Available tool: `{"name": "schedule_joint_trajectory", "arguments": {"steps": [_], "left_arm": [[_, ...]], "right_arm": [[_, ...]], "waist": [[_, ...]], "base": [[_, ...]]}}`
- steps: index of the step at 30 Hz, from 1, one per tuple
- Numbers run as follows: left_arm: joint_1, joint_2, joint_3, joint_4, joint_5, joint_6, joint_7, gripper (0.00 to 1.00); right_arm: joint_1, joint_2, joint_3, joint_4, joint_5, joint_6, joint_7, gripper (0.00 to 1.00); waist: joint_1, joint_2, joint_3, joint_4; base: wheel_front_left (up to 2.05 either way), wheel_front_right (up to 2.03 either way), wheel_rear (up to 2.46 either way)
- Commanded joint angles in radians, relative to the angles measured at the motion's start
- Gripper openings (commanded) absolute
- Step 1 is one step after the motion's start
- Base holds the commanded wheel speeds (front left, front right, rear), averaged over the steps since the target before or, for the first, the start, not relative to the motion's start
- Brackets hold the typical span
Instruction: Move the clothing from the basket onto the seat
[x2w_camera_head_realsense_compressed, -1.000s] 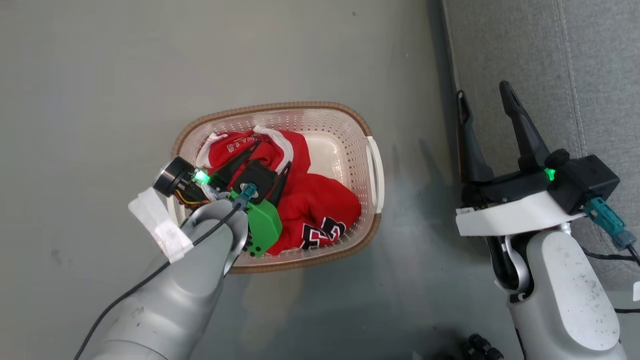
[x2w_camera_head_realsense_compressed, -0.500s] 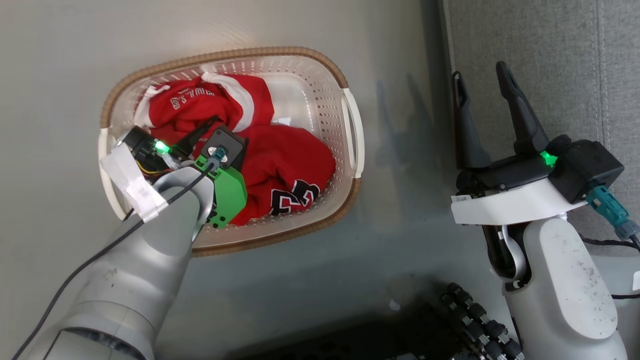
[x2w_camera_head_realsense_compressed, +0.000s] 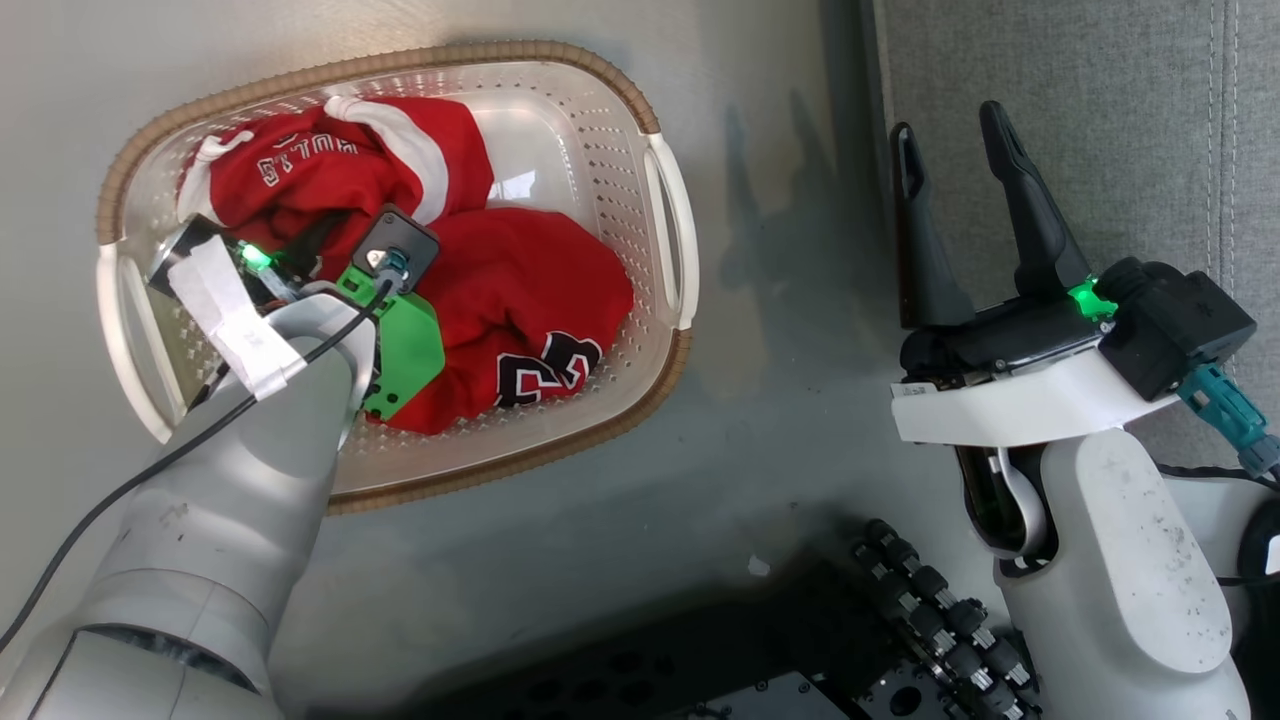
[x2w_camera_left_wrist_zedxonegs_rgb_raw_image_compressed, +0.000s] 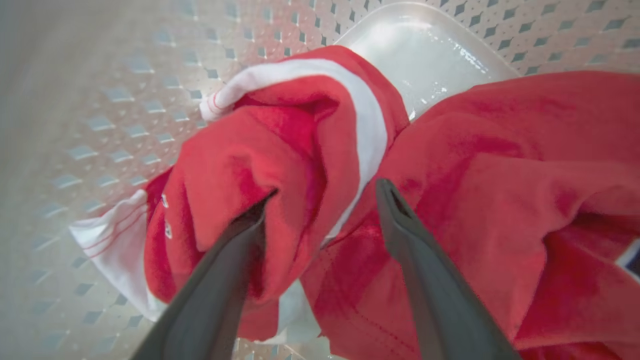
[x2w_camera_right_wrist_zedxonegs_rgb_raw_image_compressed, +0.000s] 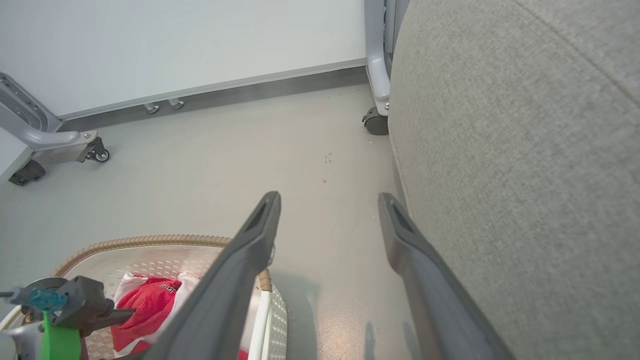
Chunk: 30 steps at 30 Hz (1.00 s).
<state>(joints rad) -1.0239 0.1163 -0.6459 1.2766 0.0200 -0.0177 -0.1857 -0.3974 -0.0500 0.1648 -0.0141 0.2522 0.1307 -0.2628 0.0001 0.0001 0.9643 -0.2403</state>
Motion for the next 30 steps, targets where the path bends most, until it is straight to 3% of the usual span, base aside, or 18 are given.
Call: {"name": "schedule_joint_trajectory", "arguments": {"steps": [1,3,4,5,6,7,18,30], "left_arm": [[-0.022,0.012,0.006,0.004,-0.005,0.008,0.004,1.00],[-0.030,0.019,0.014,0.006,-0.016,0.017,0.009,1.00],[-0.031,0.021,0.014,0.007,-0.018,0.019,0.019,0.90],[-0.035,0.021,0.015,0.008,-0.022,0.021,0.028,0.63],[-0.037,0.022,0.015,0.008,-0.026,0.021,0.032,0.44],[-0.041,0.023,0.016,0.008,-0.029,0.024,0.038,0.00],[-0.027,0.014,0.010,0.009,-0.055,0.020,0.003,0.00],[0.069,-0.033,0.019,-0.064,-0.115,-0.005,-0.079,0.00]], "right_arm": [[-0.016,-0.001,0.002,-0.005,0.009,0.000,-0.003,1.00],[-0.017,-0.001,0.004,-0.007,0.014,0.000,-0.003,1.00],[-0.018,-0.001,0.005,-0.007,0.015,0.000,-0.003,1.00],[-0.019,-0.001,0.005,-0.006,0.019,0.000,-0.003,1.00],[-0.020,-0.001,0.005,-0.006,0.021,0.000,-0.003,1.00],[-0.021,-0.001,0.005,-0.007,0.022,0.000,-0.003,1.00],[-0.017,-0.001,-0.007,0.004,0.011,0.000,-0.003,1.00],[0.029,-0.002,-0.027,0.033,-0.036,0.000,-0.003,1.00]], "waist": [[-0.0001,-0.0001,0.014,-0.012],[-0.0001,-0.0001,0.020,-0.017],[-0.0001,-0.0001,0.022,-0.018],[-0.0001,-0.0001,0.024,-0.020],[-0.0001,-0.0001,0.025,-0.021],[-0.0001,-0.0001,0.027,-0.023],[-0.0001,-0.0001,-0.010,-0.008],[-0.0001,-0.0001,-0.183,0.060]], "base": [[0.00,0.00,0.00],[0.00,0.00,0.00],[0.00,0.00,0.00],[0.00,0.00,0.00],[0.00,0.00,0.00],[0.00,0.00,0.00],[0.00,0.00,0.00],[0.00,0.00,0.00]]}}
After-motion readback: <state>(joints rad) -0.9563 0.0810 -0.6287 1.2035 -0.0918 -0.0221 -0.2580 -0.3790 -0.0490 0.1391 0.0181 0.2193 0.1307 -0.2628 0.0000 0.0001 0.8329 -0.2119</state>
